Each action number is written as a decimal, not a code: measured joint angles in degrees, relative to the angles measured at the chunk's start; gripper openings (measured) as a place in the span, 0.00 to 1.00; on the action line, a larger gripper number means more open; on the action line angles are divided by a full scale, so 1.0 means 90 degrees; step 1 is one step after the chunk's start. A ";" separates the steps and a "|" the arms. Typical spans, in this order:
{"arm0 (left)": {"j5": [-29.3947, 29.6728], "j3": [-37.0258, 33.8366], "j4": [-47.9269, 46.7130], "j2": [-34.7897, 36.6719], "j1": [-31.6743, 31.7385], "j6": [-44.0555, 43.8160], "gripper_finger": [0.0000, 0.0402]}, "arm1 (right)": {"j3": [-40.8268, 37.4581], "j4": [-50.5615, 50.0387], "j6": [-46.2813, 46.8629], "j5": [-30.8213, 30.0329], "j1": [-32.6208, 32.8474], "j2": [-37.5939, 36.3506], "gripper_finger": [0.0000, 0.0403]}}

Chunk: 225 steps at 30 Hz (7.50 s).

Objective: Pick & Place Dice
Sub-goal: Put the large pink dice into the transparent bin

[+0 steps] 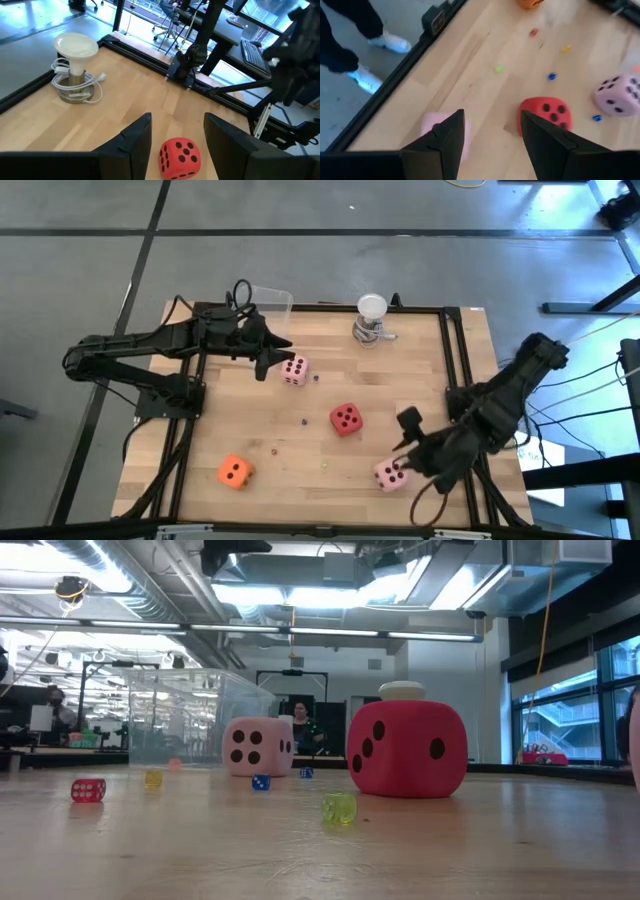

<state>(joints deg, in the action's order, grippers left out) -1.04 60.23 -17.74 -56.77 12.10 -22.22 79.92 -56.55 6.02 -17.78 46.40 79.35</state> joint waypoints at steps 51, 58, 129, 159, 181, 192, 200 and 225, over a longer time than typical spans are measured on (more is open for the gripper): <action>-0.0002 0.0002 -0.0036 0.0000 0.0000 0.0379 0.43 | 0.0333 -0.0830 0.3442 0.0075 0.0684 0.2849 0.93; -0.0002 0.0002 -0.0051 0.0000 0.0000 0.0449 0.43 | -0.0222 -0.0580 0.3196 0.0052 0.0860 0.2847 0.92; -0.0778 0.0010 0.0634 0.0670 -0.1050 0.2460 0.39 | 0.0581 -0.0339 0.7997 -0.2564 0.0116 0.2859 0.44; -0.0256 0.0005 0.0580 0.0648 -0.1931 0.2813 0.59 | 0.1872 0.0031 0.7984 -0.3570 -0.0712 0.0397 0.33; -0.0768 0.0005 0.3010 -0.0765 -0.1479 0.3335 0.64 | 0.1872 0.1678 0.5200 -0.0962 -0.2534 -0.0106 0.32; -0.0721 0.0005 0.3177 -0.0896 -0.1316 0.3384 0.87 | 0.1872 0.1955 0.5222 -0.0860 -0.2570 -0.0087 0.32; -0.0786 0.0007 0.3820 -0.1215 -0.1321 0.3497 0.92 | 0.1870 0.1986 0.5231 -0.0801 -0.2857 0.0207 0.32; -0.0849 0.0244 0.3752 -0.1217 -0.1513 0.3334 0.92 | 0.1872 0.2386 0.4943 -0.0374 -0.3212 0.0340 0.30</action>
<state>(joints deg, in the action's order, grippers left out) -8.68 62.42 16.03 -67.72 -1.52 7.79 96.77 -35.08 50.51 -21.15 17.50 82.40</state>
